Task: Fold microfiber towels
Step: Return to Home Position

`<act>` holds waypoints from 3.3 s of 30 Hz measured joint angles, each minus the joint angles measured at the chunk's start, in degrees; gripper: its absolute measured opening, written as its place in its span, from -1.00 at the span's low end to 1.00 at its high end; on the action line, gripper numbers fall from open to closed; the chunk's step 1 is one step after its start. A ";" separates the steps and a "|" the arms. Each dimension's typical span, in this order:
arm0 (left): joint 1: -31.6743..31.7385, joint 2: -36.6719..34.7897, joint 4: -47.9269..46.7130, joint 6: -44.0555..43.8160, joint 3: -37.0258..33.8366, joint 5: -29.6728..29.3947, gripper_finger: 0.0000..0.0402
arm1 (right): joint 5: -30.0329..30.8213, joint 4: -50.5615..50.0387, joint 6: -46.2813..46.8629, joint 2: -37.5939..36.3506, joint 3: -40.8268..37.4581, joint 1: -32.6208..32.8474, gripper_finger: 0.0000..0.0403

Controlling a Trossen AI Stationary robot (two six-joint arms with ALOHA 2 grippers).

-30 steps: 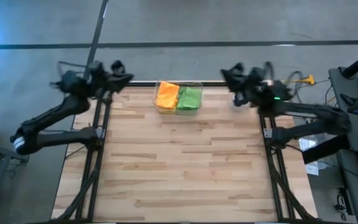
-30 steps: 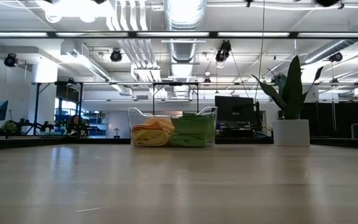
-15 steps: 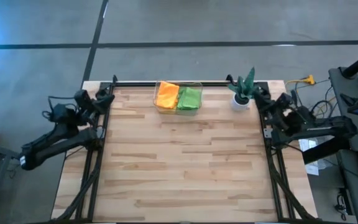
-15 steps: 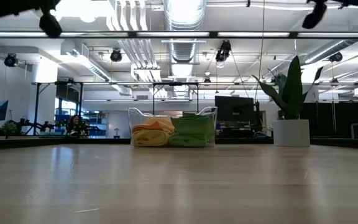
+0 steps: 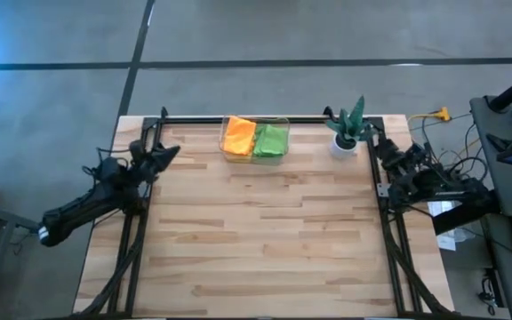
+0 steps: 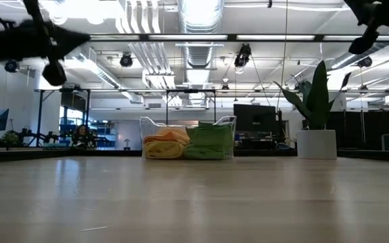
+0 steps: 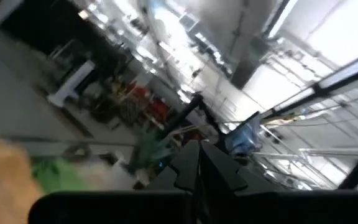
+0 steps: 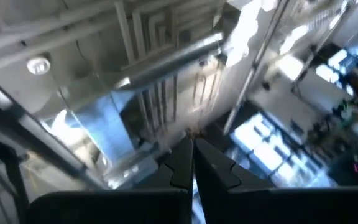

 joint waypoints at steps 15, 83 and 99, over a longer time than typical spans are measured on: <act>-0.94 1.46 -2.22 -1.55 -3.83 8.51 -1.00 | -9.18 -32.97 11.52 -0.03 -0.87 0.26 -0.96; -0.92 13.32 -8.49 3.37 -3.81 17.71 -1.00 | -9.61 -45.45 5.94 5.58 -0.63 0.26 -0.96; -0.92 13.26 -8.48 3.37 -3.81 17.73 -1.00 | -9.61 -45.44 5.96 5.58 -0.63 0.26 -0.96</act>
